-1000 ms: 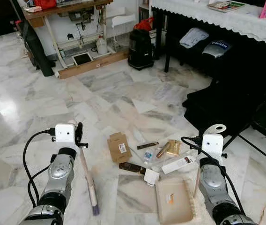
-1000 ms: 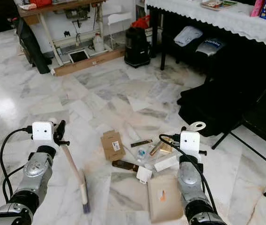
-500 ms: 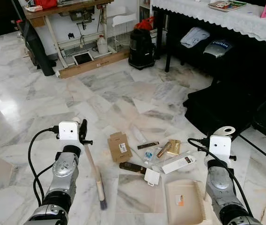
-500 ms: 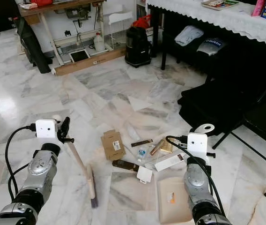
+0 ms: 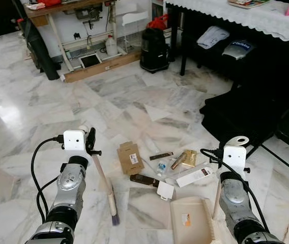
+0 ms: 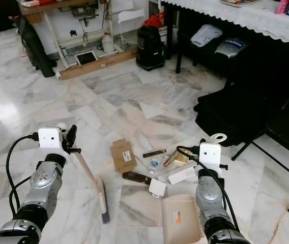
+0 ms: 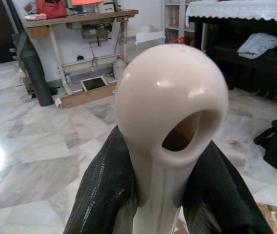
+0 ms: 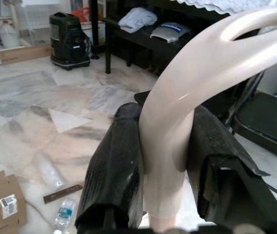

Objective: Sweep floor

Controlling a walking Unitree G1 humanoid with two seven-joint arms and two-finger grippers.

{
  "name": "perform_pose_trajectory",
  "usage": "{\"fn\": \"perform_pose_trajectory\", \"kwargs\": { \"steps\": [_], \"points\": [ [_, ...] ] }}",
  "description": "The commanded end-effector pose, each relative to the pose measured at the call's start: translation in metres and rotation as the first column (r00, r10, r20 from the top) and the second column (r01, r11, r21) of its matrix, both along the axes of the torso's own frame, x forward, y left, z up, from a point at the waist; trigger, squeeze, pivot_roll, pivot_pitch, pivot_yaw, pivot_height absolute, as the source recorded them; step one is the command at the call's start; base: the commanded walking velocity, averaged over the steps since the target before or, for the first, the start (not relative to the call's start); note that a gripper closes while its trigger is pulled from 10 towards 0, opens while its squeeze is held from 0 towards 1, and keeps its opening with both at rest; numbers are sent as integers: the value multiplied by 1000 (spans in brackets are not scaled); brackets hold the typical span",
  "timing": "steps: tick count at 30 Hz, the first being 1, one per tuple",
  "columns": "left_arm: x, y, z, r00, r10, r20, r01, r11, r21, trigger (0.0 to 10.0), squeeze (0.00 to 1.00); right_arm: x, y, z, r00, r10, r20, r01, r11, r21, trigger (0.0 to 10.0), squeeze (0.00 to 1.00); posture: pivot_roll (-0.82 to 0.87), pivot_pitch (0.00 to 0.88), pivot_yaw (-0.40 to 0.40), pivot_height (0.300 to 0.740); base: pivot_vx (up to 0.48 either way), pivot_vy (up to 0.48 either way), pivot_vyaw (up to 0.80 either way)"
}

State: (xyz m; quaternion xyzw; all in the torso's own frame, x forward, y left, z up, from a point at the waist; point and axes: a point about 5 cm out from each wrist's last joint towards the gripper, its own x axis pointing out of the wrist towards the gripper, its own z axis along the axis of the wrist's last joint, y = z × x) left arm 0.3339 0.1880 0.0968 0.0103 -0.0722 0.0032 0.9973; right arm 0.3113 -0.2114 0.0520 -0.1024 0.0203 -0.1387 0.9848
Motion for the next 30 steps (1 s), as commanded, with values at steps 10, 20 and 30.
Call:
{"fn": "perform_pose_trajectory", "kwargs": {
  "steps": [10,20,30],
  "points": [
    [4,3,15,998,-4,59,4,1000,11,10000,0,5,7,4,999,36,11,-36,999,23,10000,0,-95,0,83,740,216,0,0],
    [4,0,15,998,-23,60,22,1000,15,10000,0,7,13,4,998,59,10,-59,998,20,10000,0,-88,0,84,740,302,0,-314],
    [4,3,16,998,-16,62,15,1000,20,10000,0,8,15,4,998,64,10,-64,998,29,10000,0,-85,0,82,740,302,0,0]
  ]
}}
